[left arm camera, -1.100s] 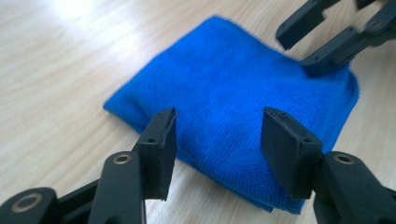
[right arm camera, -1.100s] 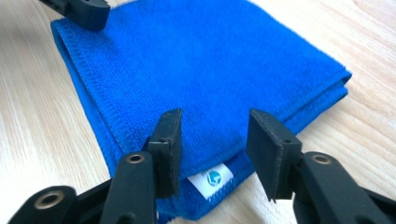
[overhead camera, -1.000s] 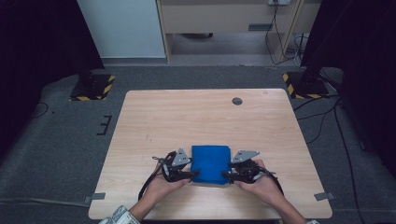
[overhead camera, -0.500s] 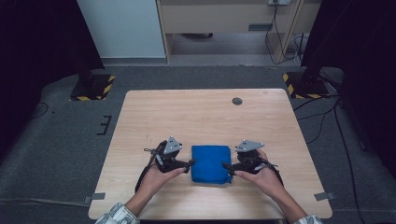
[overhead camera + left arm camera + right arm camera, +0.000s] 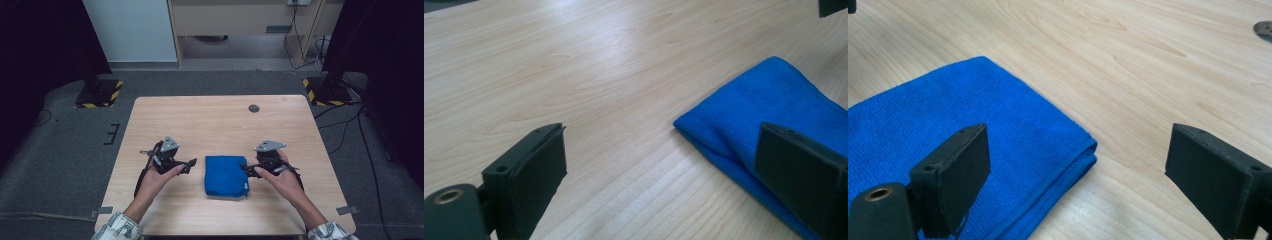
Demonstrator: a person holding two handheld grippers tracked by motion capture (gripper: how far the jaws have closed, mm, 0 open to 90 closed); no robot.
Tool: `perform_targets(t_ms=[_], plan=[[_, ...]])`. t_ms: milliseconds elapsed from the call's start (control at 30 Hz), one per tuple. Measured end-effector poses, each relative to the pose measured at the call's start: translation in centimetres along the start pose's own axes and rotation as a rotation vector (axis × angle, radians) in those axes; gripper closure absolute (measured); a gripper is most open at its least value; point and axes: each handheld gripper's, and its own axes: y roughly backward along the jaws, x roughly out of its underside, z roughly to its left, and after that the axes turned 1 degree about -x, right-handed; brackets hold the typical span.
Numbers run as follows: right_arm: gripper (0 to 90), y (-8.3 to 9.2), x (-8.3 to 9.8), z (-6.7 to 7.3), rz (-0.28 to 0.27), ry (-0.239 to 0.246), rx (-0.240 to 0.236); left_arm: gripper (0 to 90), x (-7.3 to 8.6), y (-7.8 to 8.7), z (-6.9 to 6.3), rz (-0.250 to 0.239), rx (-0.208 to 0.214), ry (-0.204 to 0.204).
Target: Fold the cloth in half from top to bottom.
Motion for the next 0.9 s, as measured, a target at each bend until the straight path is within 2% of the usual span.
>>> perform_targets(t_ms=[133,367,533,667,900], plan=[[10.8,0.3,-0.1,-0.6,-0.007,-0.004,0.016,6.1,0.0,0.5,1.1,-0.005,-0.017,0.018],[11.0,1.2,0.5,-2.9,-0.015,-0.049,0.069,5.9,0.7,1.0,3.4,0.003,-0.056,0.054],[11.0,1.6,1.1,-4.6,-0.009,-0.084,0.099,5.9,1.3,0.9,4.8,0.031,-0.077,0.071],[11.0,1.8,1.7,-5.7,-0.001,-0.106,0.124,5.9,2.1,0.5,5.8,0.073,-0.089,0.090],[11.1,2.1,2.9,-7.1,0.023,-0.150,0.141,5.9,3.0,0.0,6.4,0.131,-0.103,0.068]])
